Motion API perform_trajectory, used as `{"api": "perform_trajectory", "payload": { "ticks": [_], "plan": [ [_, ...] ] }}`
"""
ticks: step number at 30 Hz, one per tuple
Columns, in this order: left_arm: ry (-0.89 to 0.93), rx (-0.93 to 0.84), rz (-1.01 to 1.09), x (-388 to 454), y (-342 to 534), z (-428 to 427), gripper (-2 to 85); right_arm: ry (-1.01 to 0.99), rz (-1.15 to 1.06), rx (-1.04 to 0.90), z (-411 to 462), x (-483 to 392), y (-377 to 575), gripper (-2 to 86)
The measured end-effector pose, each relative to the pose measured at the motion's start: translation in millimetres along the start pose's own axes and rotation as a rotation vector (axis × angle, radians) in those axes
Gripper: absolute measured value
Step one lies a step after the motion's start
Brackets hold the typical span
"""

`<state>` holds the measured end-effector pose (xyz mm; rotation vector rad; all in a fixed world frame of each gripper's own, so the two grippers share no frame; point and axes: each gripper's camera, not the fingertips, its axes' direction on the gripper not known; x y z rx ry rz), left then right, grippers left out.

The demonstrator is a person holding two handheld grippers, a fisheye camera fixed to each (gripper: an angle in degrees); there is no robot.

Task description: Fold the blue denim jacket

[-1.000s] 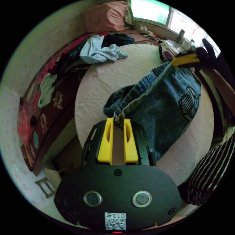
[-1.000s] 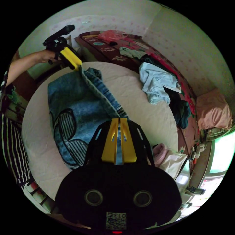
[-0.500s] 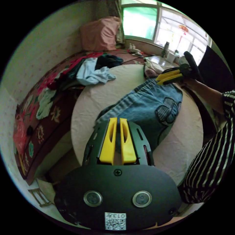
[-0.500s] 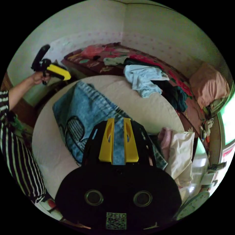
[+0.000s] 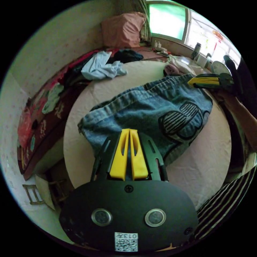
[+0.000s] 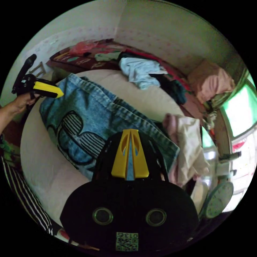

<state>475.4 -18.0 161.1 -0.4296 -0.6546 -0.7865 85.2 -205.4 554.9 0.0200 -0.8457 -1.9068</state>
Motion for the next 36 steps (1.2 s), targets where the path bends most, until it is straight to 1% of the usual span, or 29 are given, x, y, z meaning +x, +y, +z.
{"api": "perform_trajectory", "payload": {
  "ticks": [2,3,5,6,9,11,13,15,16,17,18,20,21,23,25,26,29,30,31,32,33,35,36],
  "plan": [
    [-0.08,0.0,0.04,33,-6,7,-0.2,0.061,0.029,-0.015,4,-3,23,-0.1],
    [-0.074,-0.008,0.049,40,-7,11,-0.2,0.089,0.041,-0.036,11,-6,35,-0.1],
    [-0.05,-0.088,0.041,55,-10,36,-0.2,0.057,0.028,-0.12,32,-8,48,-0.1],
    [-0.049,-0.096,0.046,56,-9,41,-0.2,0.021,0.02,-0.153,46,-10,56,-0.1],
    [-0.031,-0.065,0.027,57,-1,48,-0.2,0.032,0.057,-0.105,53,-12,69,-0.1],
    [0.014,-0.104,-0.018,52,-5,47,-0.2,0.031,0.086,-0.108,54,-10,73,-0.1],
    [0.041,-0.15,-0.056,48,-11,42,-0.3,-0.003,0.096,-0.156,49,-1,74,-0.1],
    [0.025,-0.097,-0.046,52,-12,25,-0.3,0.014,0.126,-0.208,36,8,75,-0.2],
    [0.01,0.001,-0.026,58,-9,7,-0.3,0.029,0.17,-0.115,16,12,83,-0.2],
    [0.015,0.068,-0.012,66,-7,-7,-0.3,0.034,0.194,-0.068,7,13,88,-0.2],
    [0.026,0.089,0.002,71,-7,-11,-0.3,0.052,0.233,-0.029,-4,15,97,-0.2],
    [0.087,0.107,0.058,89,-10,-10,-0.3,0.07,0.272,-0.021,-8,17,109,-0.1],
    [0.095,0.096,0.069,93,-10,-5,-0.3,0.055,0.286,-0.025,-4,19,116,-0.1],
    [0.111,-0.005,0.099,101,-10,27,-0.3,0.024,0.281,-0.093,12,21,125,-0.1],
    [0.161,-0.026,0.08,96,-6,43,-0.2,-0.042,0.287,-0.186,37,28,137,0.1],
    [0.199,-0.039,0.047,90,-6,47,-0.2,-0.058,0.297,-0.183,40,30,141,0.2],
    [0.232,-0.098,-0.011,82,-11,51,-0.2,-0.146,0.378,-0.185,39,51,150,0.8],
    [0.23,-0.105,-0.022,81,-12,49,-0.2,-0.169,0.408,-0.158,30,60,157,1.2],
    [0.222,-0.097,-0.042,81,-12,43,-0.1,-0.166,0.43,-0.088,16,69,169,1.9],
    [0.217,-0.048,-0.041,82,-9,32,0.0,-0.149,0.452,-0.055,8,74,177,2.3],
    [0.219,-0.009,-0.041,83,-8,26,0.0,-0.125,0.507,0.004,-6,86,196,5.3],
    [0.244,0.099,-0.042,92,-4,7,0.6,-0.149,0.596,0.068,-15,104,228,8.3],
    [0.252,0.113,-0.039,96,-4,6,0.8,-0.19,0.646,0.075,-12,116,249,9.5]
  ]
}}
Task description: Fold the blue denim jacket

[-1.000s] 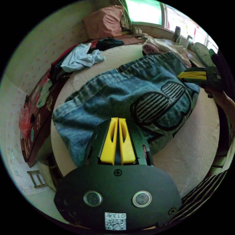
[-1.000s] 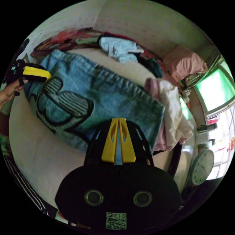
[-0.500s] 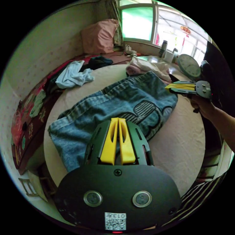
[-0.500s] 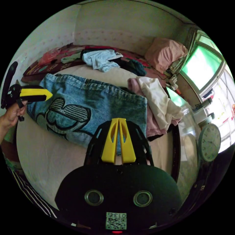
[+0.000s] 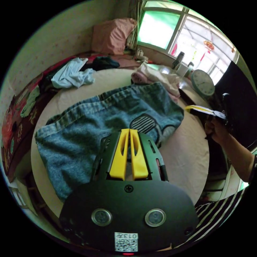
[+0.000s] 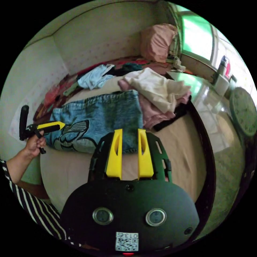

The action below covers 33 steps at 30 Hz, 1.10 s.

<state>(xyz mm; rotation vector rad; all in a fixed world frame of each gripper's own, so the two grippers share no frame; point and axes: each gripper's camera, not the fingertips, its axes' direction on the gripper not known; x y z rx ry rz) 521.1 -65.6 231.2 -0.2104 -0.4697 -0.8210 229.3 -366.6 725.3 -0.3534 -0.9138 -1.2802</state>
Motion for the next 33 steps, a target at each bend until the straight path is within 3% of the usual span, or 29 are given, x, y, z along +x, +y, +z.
{"api": "perform_trajectory", "payload": {
  "ticks": [9,12,18,23,28,33],
  "plan": [
    [-0.036,-0.042,0.045,52,-12,44,7.6,-0.295,0.04,-0.052,33,67,-6,13.1],
    [-0.108,-0.172,0.038,52,-14,73,8.1,-0.301,0.0,-0.161,55,65,-12,13.1],
    [-0.127,-0.141,0.008,35,10,87,7.7,-0.318,-0.003,-0.202,60,56,-16,9.0],
    [-0.013,-0.132,-0.079,-3,26,85,6.1,-0.313,-0.062,-0.176,32,27,-31,6.2],
    [0.165,-0.075,-0.187,-55,52,68,5.2,-0.55,-0.155,-0.022,-28,-35,-62,5.6],
    [0.081,0.105,-0.345,-137,119,-4,6.1,-0.584,-0.467,0.009,-53,-173,-91,5.4]
  ]
}}
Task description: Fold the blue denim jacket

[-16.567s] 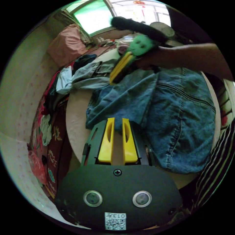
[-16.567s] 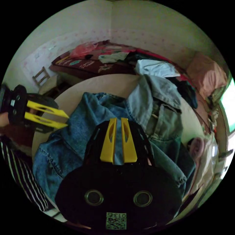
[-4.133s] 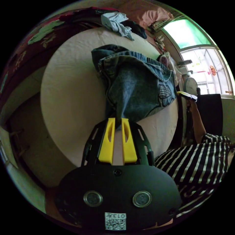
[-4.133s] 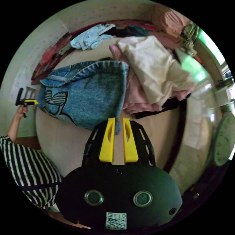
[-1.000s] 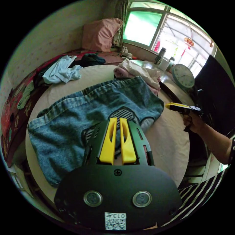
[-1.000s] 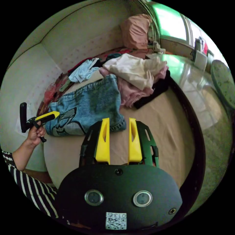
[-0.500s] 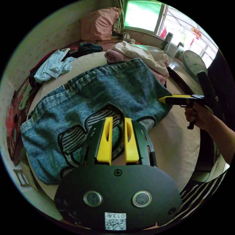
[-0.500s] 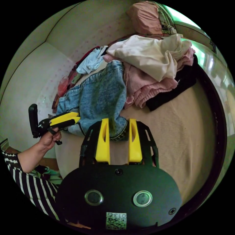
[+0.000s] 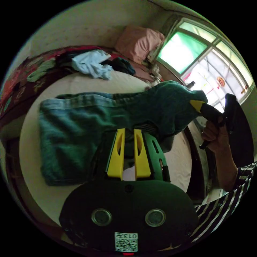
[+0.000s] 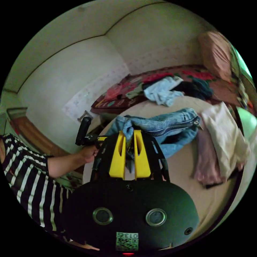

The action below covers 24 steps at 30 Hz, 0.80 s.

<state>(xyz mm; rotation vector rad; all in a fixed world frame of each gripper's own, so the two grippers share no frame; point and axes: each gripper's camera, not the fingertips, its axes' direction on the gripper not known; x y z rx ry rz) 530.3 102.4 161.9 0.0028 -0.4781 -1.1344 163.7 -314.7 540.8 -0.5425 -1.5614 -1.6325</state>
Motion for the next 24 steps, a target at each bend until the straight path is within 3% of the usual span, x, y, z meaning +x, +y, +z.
{"api": "perform_trajectory", "payload": {
  "ticks": [5,10,13,15,20,24],
  "plan": [
    [-0.119,0.178,-0.174,-129,42,-103,6.5,0.024,-0.306,-0.099,98,-116,-62,5.3],
    [-0.189,0.128,-0.12,-190,46,-128,8.0,0.091,-0.658,-0.305,235,-235,-83,4.9],
    [-0.181,0.111,-0.127,-216,47,-122,7.9,0.208,-0.842,-0.528,310,-272,-61,4.9],
    [-0.177,0.071,-0.113,-225,45,-111,7.8,0.279,-0.893,-0.576,335,-283,-48,5.0],
    [-0.081,0.039,-0.071,-241,39,-84,8.2,0.294,-0.93,-0.534,330,-310,-49,6.3],
    [0.003,0.048,-0.037,-249,32,-82,9.8,0.281,-0.944,-0.338,251,-336,-55,8.9]
  ]
}}
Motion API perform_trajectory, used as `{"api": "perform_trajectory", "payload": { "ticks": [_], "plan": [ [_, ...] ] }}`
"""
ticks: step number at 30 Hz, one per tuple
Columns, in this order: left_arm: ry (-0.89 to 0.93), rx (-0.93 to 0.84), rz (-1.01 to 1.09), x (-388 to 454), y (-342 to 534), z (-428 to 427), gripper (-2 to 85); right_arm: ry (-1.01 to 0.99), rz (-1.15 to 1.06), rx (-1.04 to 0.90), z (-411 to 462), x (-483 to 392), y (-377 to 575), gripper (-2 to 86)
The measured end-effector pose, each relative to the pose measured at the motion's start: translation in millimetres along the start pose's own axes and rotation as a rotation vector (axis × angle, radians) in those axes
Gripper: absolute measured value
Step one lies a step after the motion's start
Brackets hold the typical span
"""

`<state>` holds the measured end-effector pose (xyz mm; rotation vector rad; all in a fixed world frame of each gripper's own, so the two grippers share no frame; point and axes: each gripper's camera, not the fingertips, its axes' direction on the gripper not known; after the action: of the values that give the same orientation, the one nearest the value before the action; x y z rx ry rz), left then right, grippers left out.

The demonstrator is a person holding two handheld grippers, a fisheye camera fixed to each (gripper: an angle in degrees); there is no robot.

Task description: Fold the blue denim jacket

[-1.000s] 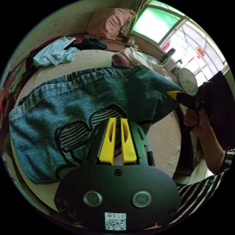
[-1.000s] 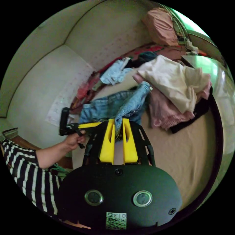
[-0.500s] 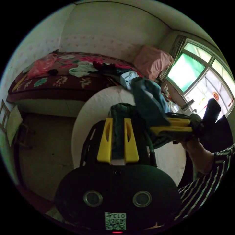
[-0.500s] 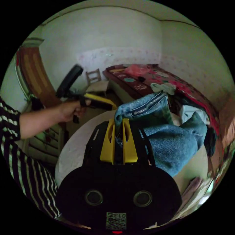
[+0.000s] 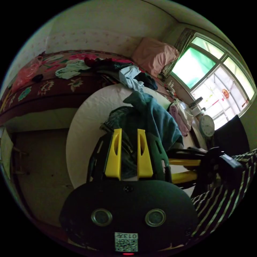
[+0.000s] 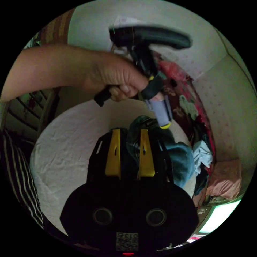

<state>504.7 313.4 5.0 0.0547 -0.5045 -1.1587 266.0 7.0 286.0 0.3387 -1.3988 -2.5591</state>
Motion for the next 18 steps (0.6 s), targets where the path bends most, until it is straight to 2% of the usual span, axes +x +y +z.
{"api": "perform_trajectory", "payload": {
  "ticks": [2,4,9,13,15,18],
  "plan": [
    [0.096,-0.004,0.018,-1,-14,4,12.1,0.091,0.08,0.081,-39,4,20,7.9],
    [0.119,-0.025,0.051,2,-27,9,12.9,0.198,0.221,0.073,-70,13,51,7.6],
    [0.154,-0.093,0.079,-1,-49,18,14.3,0.175,0.568,-0.048,-66,45,100,6.9],
    [0.156,-0.064,0.073,-8,-56,1,14.6,0.122,0.749,0.045,-47,81,86,3.2],
    [0.113,-0.118,0.097,-5,-58,9,15.4,-0.016,0.719,-0.011,-17,87,64,1.8],
    [0.04,-0.157,0.077,-10,-60,25,16.6,0.064,0.439,-0.128,18,49,13,0.6]
  ]
}}
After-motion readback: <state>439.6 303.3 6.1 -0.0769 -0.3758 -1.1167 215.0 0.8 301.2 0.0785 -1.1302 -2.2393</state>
